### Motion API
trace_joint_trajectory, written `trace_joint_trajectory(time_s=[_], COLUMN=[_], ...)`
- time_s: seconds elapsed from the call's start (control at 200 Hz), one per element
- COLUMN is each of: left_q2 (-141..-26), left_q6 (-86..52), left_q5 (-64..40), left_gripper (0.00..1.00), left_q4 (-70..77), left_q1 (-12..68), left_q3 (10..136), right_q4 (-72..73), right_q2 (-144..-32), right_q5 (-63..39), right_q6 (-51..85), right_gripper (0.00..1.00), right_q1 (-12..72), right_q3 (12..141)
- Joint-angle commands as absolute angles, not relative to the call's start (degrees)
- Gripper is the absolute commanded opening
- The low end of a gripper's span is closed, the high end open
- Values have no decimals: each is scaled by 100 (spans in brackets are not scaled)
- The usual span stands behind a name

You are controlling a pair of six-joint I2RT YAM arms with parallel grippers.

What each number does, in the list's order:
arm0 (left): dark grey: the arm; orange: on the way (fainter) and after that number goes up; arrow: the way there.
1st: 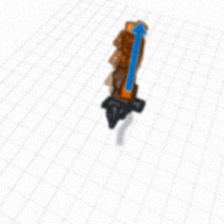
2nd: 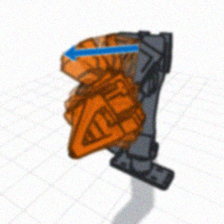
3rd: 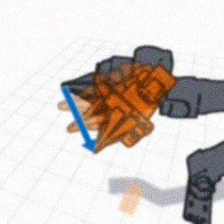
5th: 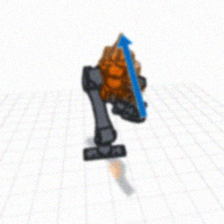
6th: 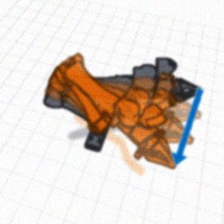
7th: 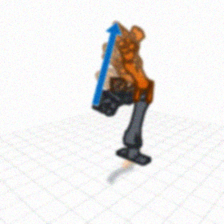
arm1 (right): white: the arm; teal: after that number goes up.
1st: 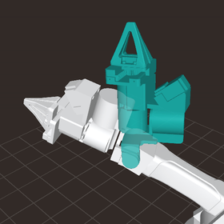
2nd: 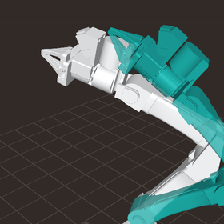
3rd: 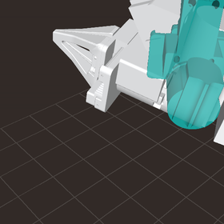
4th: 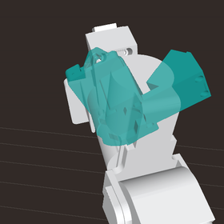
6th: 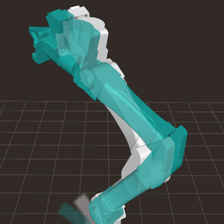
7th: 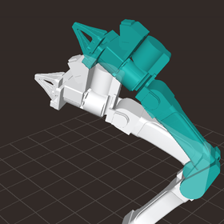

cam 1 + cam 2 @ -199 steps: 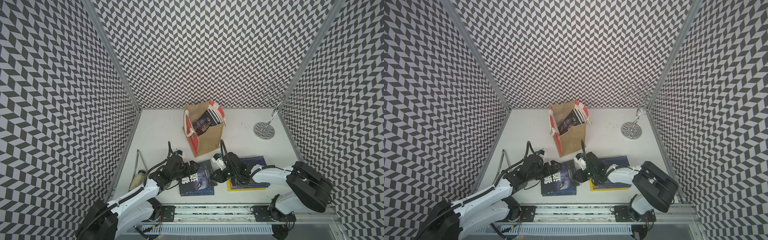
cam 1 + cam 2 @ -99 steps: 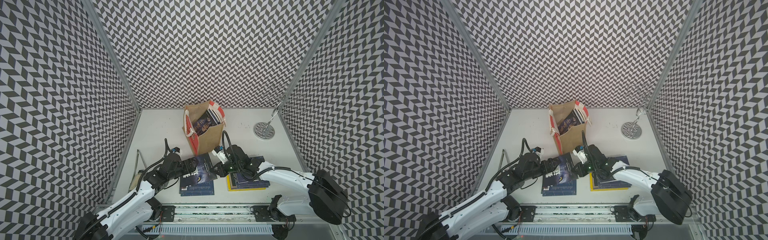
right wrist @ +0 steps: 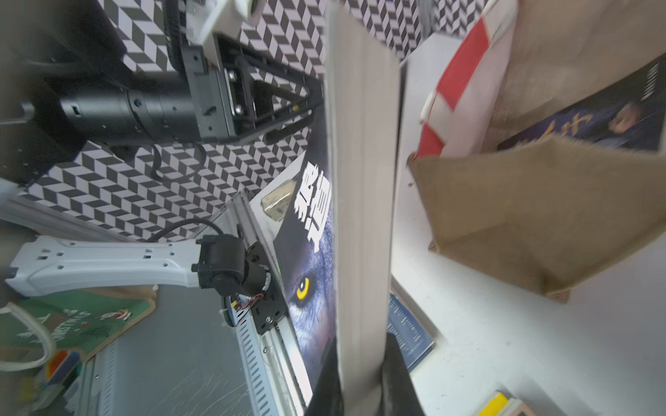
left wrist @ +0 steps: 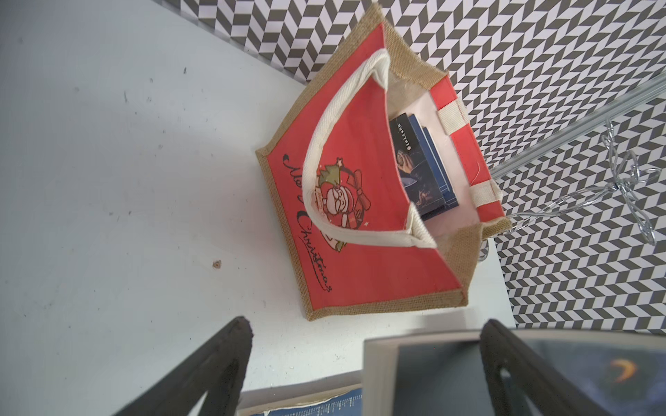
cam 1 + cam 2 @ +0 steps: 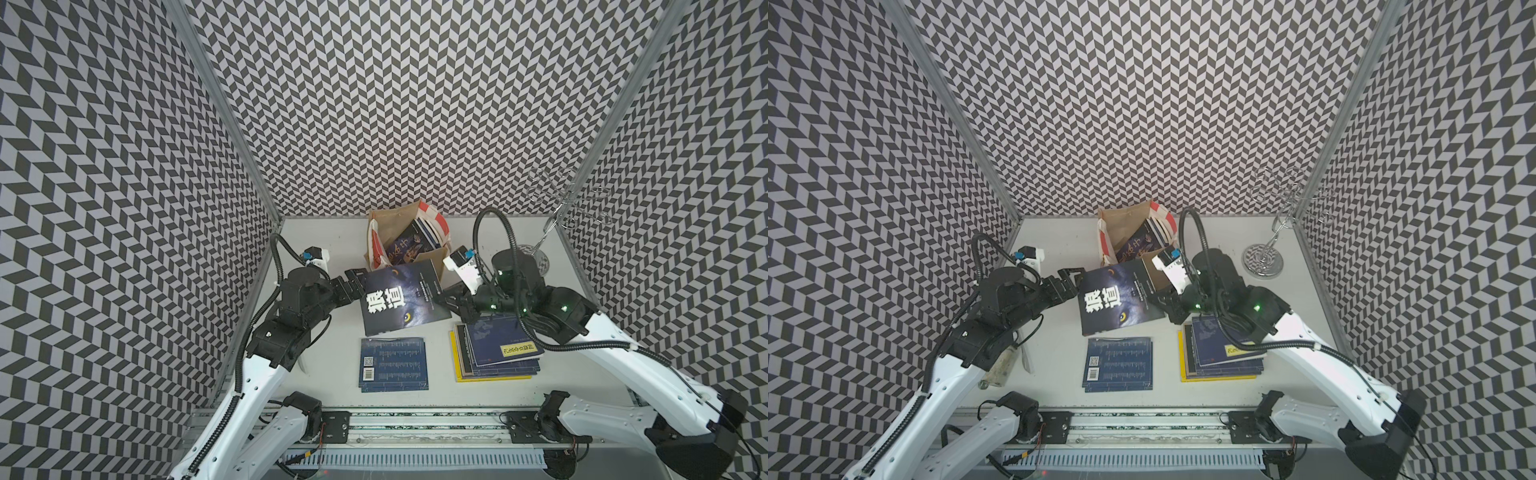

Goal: Put the books into the canvas bag
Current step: Pick up the book from the book, then place the book in the canvas bag.

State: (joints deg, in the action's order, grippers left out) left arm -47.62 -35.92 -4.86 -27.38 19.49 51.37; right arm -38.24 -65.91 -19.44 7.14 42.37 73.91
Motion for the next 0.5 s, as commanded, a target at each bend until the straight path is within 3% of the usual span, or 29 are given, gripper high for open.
trace_joint_trajectory(time_s=[0.0,0.3,0.496], left_q2=[-5022,-5147,-5199], left_q6=[-3220,-3111,-3007], left_q5=[-710,-831,-820], left_gripper=[97,97,97], left_q4=[-2797,-2681,-2742], left_q1=[1877,1667,1635], left_q3=[5364,5403,5389], right_q4=[-3878,-5248,-5982], right_q2=[-7010,-9228,-10311], right_q5=[-1296,1077,1669], right_q6=[219,-400,-741], right_gripper=[0,0,0], right_q1=[3990,3771,3911], right_q3=[8661,12024,13659])
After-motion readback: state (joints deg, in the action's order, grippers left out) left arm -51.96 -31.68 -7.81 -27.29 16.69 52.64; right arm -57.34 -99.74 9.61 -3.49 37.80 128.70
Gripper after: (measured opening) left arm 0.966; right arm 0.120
